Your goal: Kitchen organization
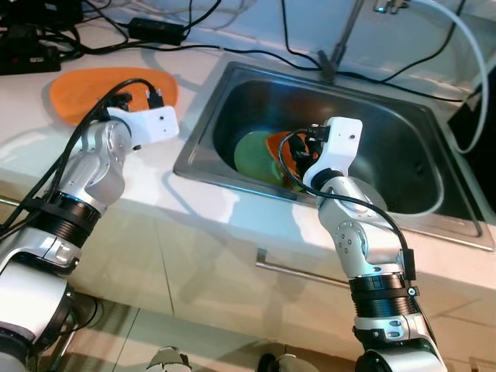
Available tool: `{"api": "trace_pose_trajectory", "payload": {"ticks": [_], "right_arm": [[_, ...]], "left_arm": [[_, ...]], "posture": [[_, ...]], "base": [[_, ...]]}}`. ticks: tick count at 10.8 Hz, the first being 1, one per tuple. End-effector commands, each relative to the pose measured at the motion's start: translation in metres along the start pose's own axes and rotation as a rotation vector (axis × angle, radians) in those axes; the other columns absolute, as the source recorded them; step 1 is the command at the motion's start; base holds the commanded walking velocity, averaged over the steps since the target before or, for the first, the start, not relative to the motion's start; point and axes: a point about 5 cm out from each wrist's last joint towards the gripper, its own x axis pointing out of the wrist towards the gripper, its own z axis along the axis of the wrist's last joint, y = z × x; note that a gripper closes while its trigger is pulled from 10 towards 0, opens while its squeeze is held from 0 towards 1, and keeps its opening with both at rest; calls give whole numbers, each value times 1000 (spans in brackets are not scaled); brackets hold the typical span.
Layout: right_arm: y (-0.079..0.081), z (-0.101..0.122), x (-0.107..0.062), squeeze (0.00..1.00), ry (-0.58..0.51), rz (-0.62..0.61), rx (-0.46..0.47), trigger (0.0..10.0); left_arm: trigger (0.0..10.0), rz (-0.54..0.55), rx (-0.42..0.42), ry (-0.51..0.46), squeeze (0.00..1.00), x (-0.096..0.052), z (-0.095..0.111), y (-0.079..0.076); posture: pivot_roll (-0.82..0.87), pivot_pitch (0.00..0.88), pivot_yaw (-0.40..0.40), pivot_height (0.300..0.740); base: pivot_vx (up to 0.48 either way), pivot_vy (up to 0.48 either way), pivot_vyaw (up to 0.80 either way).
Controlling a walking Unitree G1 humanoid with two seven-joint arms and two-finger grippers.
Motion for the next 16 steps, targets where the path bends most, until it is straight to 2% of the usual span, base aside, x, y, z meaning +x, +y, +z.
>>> {"api": "trace_pose_trajectory", "payload": {"ticks": [1, 11, 13, 16], "right_arm": [[-7, 2, 0, 0, -1, -26, -4, 10000], [-7, 0, 1, 0, 4, -34, 1, 10000], [-7, 0, 1, 0, 5, -34, 0, 10000], [-7, 0, 1, 0, 6, -36, -1, 10000]], "left_arm": [[0, -89, 6, 13, 0, 5, -1, -23], [0, -103, 12, -45, 0, 4, 10, -31], [0, -63, 17, -63, 0, 3, 13, -24], [0, 77, 39, -123, 0, -1, 24, -3]], "posture": [[61, 71, -144, 740], [61, 75, -137, 740], [60, 75, -138, 740], [61, 76, -139, 740]], "base": [[0, 0, 0], [0, 0, 0], [0, 0, 0], [0, 0, 0]]}}
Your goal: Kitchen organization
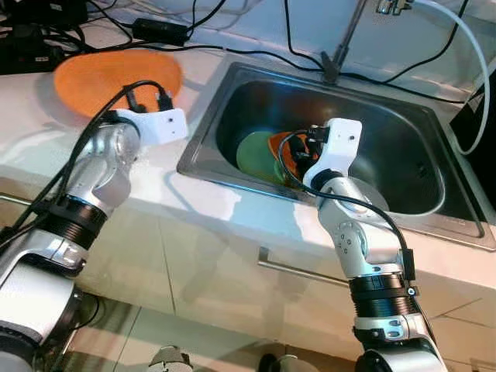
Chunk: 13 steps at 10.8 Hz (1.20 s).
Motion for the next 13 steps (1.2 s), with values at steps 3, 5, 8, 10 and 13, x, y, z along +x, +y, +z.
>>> {"api": "trace_pose_trajectory", "payload": {"ticks": [3, 5, 8, 10, 13], "right_arm": [[-7, 5, 1, 0, -10, -30, -2, 10000], [-8, 17, 4, 698, -47, -27, 4, 10000], [-9, 28, 6, 1000, -71, -27, 138, 10000], [-7, 44, 9, 1000, -89, 5, 457, 10000], [-8, 45, 9, 1000, -84, 14, 576, 10000]], "left_arm": [[10000, 213, 48, -224, 0, -10, 41, 24], [10000, 300, 35, -364, 0, -21, 64, 36], [10000, 303, 26, -483, 0, -30, 86, 34], [10000, 265, 23, -554, 0, -36, 100, 23], [10000, 233, 21, -574, 0, -37, 104, 18]], "posture": [[60, 75, -138, 740], [56, 75, -136, 740], [55, 74, -134, 740], [52, 73, -133, 740], [56, 66, -131, 740]], "base": [[0, 0, 0], [0, 0, 0], [0, 0, 0], [0, 0, 0], [0, 0, 0]]}}
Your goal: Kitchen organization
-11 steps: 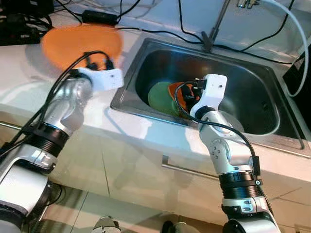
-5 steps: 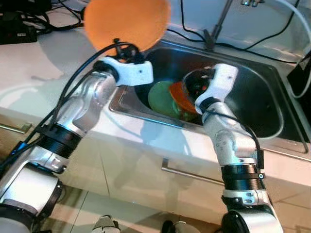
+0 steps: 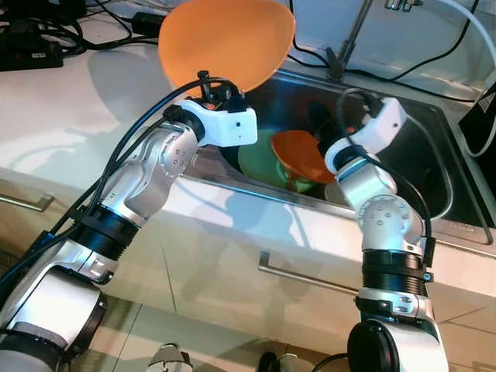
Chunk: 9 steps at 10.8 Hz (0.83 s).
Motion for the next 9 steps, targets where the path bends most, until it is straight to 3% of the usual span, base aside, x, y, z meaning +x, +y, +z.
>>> {"api": "trace_pose_trajectory", "payload": {"ticks": [1, 4, 5, 9], "right_arm": [[15, 1, 2, 1000, 2, 45, 65, 10000], [16, -1, 2, 1000, 14, 54, 120, 10000], [16, -2, 2, 0, 23, 55, 107, 10000], [16, -2, 2, 0, 24, 51, 132, 10000]], "left_arm": [[10000, 11, 5, -86, 0, -1, 17, 4], [10000, -32, -13, -123, 0, -2, 26, -5], [10000, -49, -21, -144, 0, -2, 30, -8], [10000, -142, -41, -205, 0, -5, 40, -21]], "posture": [[57, 63, -130, 740], [63, 60, -130, 740], [63, 58, -131, 740], [62, 67, -131, 740]], "base": [[0, 0, 0], [0, 0, 0], [0, 0, 0], [0, 0, 0]]}}
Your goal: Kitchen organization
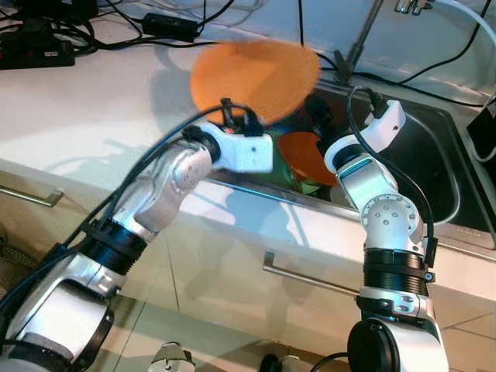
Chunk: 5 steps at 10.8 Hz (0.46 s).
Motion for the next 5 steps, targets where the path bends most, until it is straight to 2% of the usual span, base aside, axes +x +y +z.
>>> {"api": "trace_pose_trajectory", "payload": {"ticks": [1, 5], "right_arm": [[14, -2, 3, 0, 4, 29, 35, 10000], [14, -2, 4, 0, 3, 30, 41, 10000]], "left_arm": [[10000, 17, 23, -71, 0, 1, 15, 7], [10000, -5, 24, -112, 0, 0, 22, 6]], "posture": [[62, 69, -131, 740], [63, 77, -131, 740]], "base": [[0, 0, 0], [0, 0, 0]]}}
